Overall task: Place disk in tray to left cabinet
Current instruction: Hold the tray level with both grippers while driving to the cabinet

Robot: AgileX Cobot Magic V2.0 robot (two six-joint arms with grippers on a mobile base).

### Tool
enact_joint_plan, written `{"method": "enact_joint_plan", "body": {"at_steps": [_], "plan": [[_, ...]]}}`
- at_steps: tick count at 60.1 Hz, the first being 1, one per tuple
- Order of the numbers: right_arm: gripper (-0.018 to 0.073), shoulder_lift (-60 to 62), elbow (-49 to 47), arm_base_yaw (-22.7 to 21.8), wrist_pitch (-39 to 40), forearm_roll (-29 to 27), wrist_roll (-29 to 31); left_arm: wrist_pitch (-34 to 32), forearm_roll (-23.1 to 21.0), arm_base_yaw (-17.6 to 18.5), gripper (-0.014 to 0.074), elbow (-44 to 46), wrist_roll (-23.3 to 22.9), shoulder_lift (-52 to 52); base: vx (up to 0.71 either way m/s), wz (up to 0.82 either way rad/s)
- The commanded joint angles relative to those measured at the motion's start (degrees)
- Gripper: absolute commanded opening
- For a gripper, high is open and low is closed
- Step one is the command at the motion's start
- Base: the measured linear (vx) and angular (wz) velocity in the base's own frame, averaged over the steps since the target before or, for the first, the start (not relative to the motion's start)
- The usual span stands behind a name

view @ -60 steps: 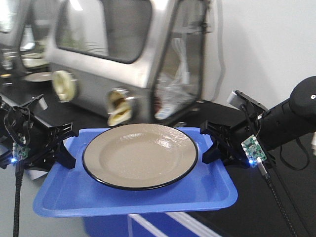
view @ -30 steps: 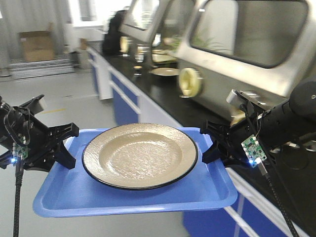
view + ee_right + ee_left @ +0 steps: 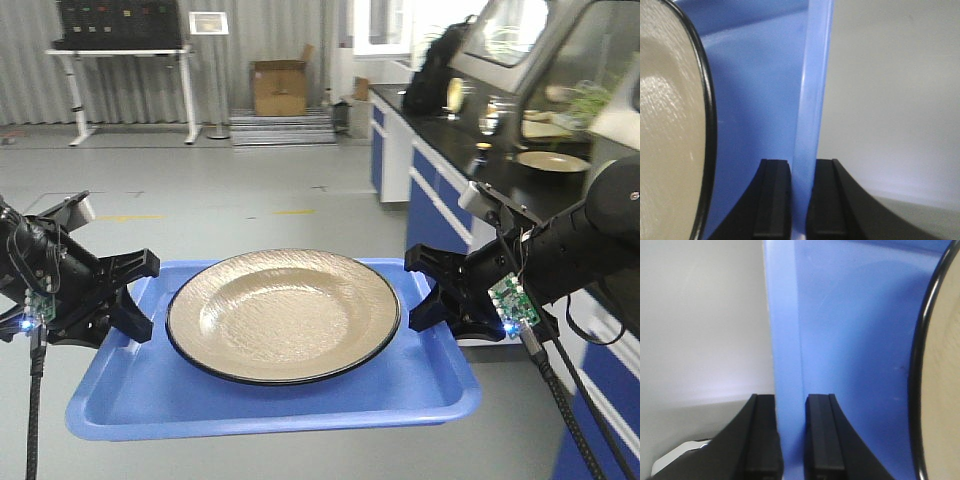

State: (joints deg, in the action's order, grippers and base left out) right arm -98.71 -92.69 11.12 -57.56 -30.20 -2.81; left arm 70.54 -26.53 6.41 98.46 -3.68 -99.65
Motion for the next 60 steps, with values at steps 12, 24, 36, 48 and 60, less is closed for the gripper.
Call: {"method": "enact_joint_plan", "body": {"at_steps": [12,24,36,48,60], "plan": [[-0.0002,3.3,-2.0,1.5,2.6,-11.9,0.8,-1.1,-13.1,2.0,-0.0001,2.1,-0.5,3.3,0.14,0.41],[-0.0002,3.3,-2.0,1.5,2.6,-11.9,0.8,-0.8,-13.1,2.0,-0.0001,2.1,-0.5,3.3,0.20,0.34],[-0.0002,3.3,-2.0,1.5,2.6,-11.9,0.8,-0.1,-13.1,2.0,-0.0001,2.1,-0.5,3.3,0.27,0.23],[-0.0002,3.3,-2.0,1.5,2.6,-11.9,0.8,-0.1,-13.1,2.0,-0.0001,2.1,-0.5,3.3,0.34,0.09],[-0.0002,3.3,-2.0,1.5,2.6,-11.9,0.8,0.0,-13.1,2.0,-0.0001,2.1,-0.5,3.3,0.40,0.00]]}}
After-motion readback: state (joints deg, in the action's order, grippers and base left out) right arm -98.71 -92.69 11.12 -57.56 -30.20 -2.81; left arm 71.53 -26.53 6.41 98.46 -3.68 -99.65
